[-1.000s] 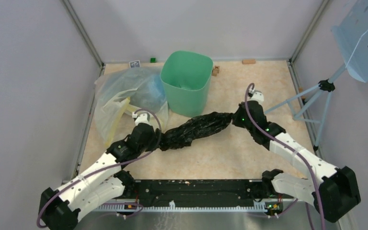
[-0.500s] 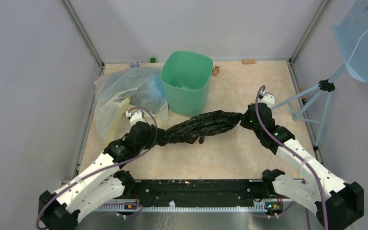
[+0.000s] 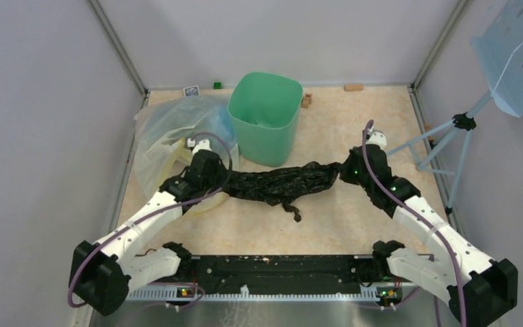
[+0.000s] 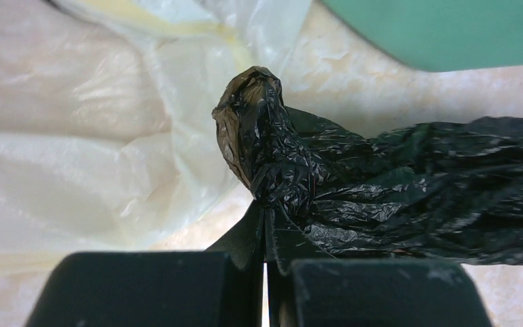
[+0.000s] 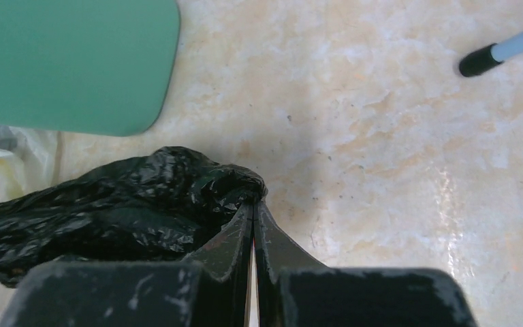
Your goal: Put the trash bags into the trash bin
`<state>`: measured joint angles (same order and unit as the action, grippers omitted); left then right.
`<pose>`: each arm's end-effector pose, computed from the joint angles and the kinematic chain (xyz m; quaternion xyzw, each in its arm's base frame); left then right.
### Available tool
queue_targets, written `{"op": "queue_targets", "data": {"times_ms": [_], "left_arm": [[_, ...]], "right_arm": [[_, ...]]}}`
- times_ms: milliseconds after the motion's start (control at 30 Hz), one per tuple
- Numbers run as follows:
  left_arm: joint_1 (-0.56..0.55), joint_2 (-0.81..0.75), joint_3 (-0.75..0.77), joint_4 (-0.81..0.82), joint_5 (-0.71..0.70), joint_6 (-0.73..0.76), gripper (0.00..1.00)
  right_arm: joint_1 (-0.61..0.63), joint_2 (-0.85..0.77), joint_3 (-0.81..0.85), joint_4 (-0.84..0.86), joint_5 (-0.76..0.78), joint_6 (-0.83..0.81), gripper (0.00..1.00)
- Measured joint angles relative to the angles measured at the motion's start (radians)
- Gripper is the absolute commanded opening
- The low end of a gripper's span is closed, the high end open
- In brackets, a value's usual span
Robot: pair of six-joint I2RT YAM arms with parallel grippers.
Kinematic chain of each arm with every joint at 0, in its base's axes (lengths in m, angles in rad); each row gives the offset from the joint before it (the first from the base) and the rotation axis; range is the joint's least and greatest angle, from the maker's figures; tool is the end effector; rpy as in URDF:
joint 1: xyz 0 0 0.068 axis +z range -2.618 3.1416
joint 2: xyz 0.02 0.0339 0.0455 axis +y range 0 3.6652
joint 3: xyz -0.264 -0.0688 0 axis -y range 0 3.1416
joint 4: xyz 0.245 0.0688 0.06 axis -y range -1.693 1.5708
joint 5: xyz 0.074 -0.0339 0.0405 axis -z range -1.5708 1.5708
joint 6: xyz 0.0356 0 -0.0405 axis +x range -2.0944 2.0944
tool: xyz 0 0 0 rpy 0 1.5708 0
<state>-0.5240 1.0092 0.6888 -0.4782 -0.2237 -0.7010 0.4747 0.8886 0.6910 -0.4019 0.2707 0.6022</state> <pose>0.1829 -0.0966 0.2389 -0.1232 0.9133 -0.1305 0.3656 0.1778 0.0807 0.2680 0.1187 0.8705 0.1347 0.4583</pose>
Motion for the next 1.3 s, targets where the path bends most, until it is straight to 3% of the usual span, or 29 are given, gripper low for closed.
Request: {"op": "queue_targets", "data": {"times_ms": [67, 100, 167, 300, 400, 567, 667, 733, 833, 1000, 1067, 1167, 1300], "left_arm": [[0.012, 0.048, 0.041, 0.013, 0.020, 0.020, 0.14], [0.019, 0.071, 0.062, 0.019, 0.032, 0.028, 0.25], [0.037, 0.097, 0.089, 0.038, 0.055, 0.051, 0.39], [0.054, 0.100, 0.103, 0.051, 0.087, 0.082, 0.73], [0.054, 0.087, 0.106, 0.031, 0.109, 0.101, 0.87], [0.055, -0.014, 0.114, -0.039, 0.190, 0.119, 0.85], [0.057, -0.090, 0.111, -0.042, 0.329, 0.102, 0.73], [0.055, -0.122, 0.084, -0.002, 0.437, 0.067, 0.65], [0.029, -0.134, 0.009, 0.080, 0.546, 0.000, 0.63], [-0.078, -0.076, -0.111, 0.198, 0.602, -0.122, 0.53], [-0.113, -0.056, -0.144, 0.266, 0.598, -0.172, 0.52], [-0.166, -0.043, -0.194, 0.381, 0.558, -0.245, 0.59], [-0.260, -0.023, -0.233, 0.495, 0.445, -0.329, 0.63]], "right_arm": [[0.000, 0.037, 0.032, -0.006, -0.023, -0.005, 0.12], [0.000, 0.059, 0.049, -0.006, -0.031, -0.008, 0.21], [-0.003, 0.097, 0.073, -0.006, -0.045, -0.015, 0.41], [-0.028, 0.159, 0.098, -0.019, -0.098, -0.052, 0.56], [-0.033, 0.165, 0.099, -0.035, -0.124, -0.080, 0.62], [-0.033, 0.130, 0.099, -0.040, -0.203, -0.157, 0.65], [-0.033, 0.090, 0.099, -0.040, -0.266, -0.193, 0.63], [-0.033, 0.079, 0.099, -0.040, -0.307, -0.209, 0.61], [-0.016, 0.081, 0.095, -0.032, -0.370, -0.226, 0.59], [0.116, 0.126, 0.060, 0.037, -0.466, -0.244, 0.55], [0.151, 0.154, 0.043, 0.070, -0.485, -0.243, 0.63], [0.160, 0.177, 0.020, 0.101, -0.459, -0.233, 0.78], [0.157, 0.180, 0.018, 0.082, -0.299, -0.235, 0.83]]}}
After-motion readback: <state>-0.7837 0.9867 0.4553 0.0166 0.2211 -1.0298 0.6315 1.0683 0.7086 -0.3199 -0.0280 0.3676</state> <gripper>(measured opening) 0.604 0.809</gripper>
